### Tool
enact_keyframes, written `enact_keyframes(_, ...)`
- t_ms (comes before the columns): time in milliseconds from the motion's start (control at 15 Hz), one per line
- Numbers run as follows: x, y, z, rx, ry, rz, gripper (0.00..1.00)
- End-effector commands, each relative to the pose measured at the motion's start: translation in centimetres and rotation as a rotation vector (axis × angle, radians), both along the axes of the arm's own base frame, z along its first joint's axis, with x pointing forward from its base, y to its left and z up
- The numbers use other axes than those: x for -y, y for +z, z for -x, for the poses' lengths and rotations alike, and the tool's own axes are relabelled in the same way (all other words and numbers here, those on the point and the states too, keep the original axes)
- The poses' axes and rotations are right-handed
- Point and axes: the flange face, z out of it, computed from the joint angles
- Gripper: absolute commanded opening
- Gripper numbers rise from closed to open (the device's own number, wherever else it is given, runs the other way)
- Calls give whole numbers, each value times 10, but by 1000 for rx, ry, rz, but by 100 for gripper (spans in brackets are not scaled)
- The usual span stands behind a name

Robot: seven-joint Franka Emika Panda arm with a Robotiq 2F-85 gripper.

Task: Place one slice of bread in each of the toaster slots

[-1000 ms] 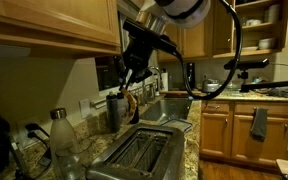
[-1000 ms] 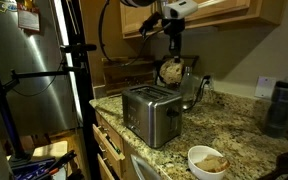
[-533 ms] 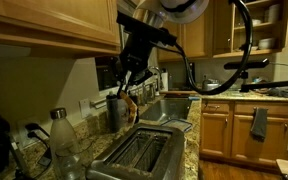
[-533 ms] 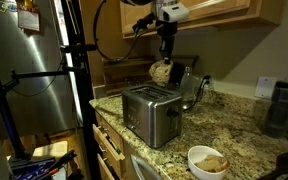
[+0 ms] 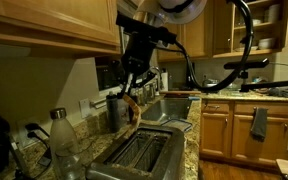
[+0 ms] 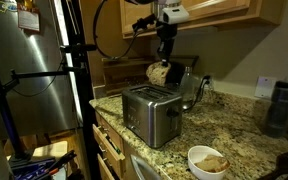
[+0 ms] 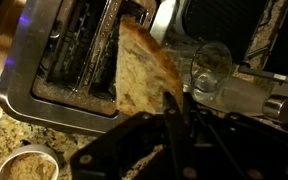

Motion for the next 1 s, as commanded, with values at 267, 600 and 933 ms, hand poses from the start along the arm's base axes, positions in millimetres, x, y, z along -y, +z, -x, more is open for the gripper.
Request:
enact_keyframes(267,10,-23,-6,-85,-41,-37,7)
enact_keyframes(600,3,-38,-9,-101,-34,-42,7)
enact_keyframes(933,-1,-47,-10,-103,-26,-45,7)
